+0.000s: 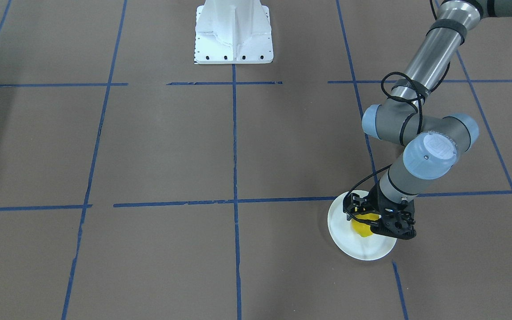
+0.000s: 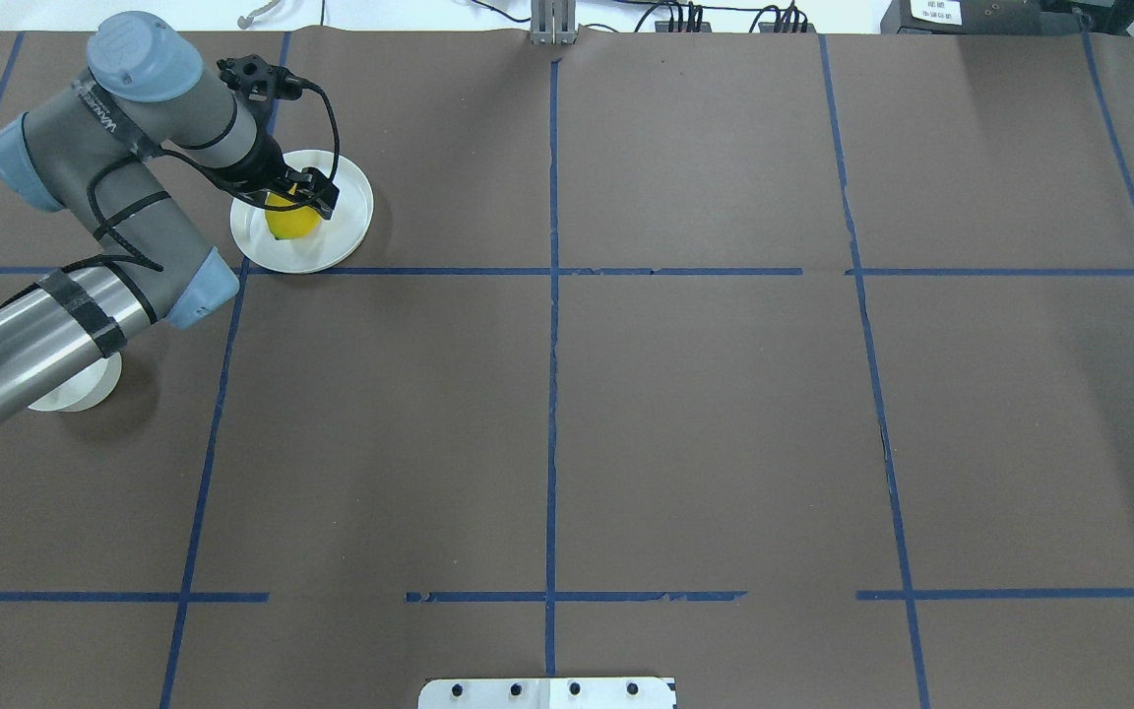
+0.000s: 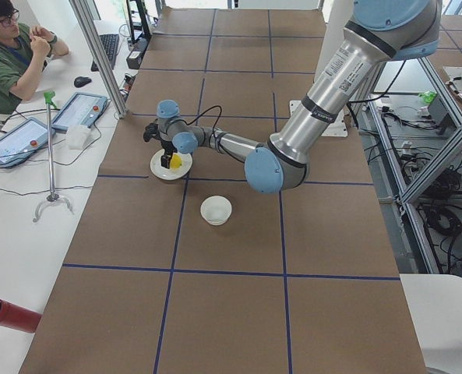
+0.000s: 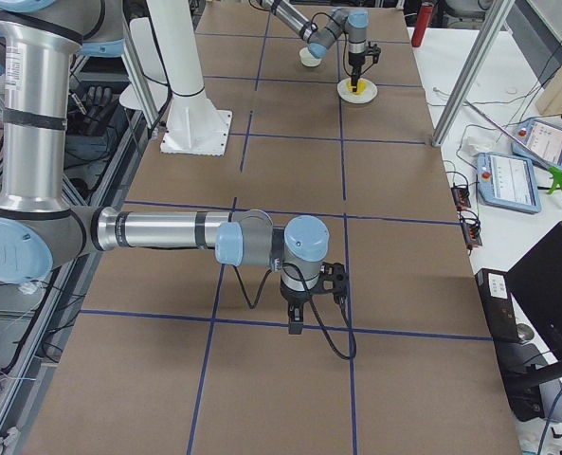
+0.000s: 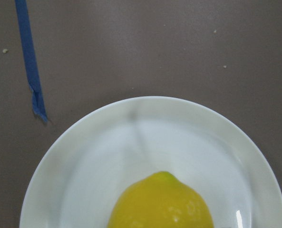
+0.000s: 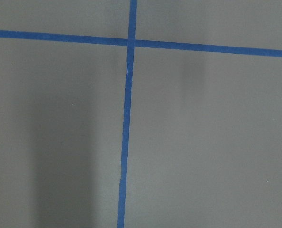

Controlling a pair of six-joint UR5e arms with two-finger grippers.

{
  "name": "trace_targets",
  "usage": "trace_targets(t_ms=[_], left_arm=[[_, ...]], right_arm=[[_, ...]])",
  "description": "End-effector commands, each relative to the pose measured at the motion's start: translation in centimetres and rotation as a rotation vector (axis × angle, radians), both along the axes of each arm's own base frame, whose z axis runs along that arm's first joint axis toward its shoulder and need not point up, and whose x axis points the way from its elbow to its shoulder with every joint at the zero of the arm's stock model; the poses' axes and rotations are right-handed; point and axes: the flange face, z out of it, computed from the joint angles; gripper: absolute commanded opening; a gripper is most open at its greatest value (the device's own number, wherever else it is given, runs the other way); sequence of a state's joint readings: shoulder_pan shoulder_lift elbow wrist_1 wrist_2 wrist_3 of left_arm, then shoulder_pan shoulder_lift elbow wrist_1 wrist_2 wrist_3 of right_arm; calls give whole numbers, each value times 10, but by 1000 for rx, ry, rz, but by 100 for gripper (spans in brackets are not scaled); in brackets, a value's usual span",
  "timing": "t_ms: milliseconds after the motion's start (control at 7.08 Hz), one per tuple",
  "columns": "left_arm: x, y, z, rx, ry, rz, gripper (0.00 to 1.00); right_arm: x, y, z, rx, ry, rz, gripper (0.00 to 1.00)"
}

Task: Move lemon from plate to bowl
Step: 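Close the left gripper on the lemon and lift it off the plate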

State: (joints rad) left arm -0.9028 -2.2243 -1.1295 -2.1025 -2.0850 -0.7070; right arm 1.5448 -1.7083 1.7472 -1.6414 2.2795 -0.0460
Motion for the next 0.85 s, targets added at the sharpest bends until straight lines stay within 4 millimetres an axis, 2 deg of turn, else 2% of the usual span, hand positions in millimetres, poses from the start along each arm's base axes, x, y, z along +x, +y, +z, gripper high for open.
trace_targets(t_ms=[0,141,282,424,565,706], left_arm=[[1,1,2,-4,-1,2,39],[-5,-2,2,-12,-4,-5,35],[-27,-15,0,-27,-2,-48,35],[-55,-30,-1,-95,16,-146,36],[-91,-46,3,-205,40,-268,36],[-125,-49,10,-301,37,-306,35]], right_arm=[[0,0,0,-1,0,0,100],[0,0,0,-1,0,0,100],[0,0,0,-1,0,0,100],[0,0,0,-1,0,0,100],[0,0,0,-1,0,0,100],[0,0,0,-1,0,0,100]])
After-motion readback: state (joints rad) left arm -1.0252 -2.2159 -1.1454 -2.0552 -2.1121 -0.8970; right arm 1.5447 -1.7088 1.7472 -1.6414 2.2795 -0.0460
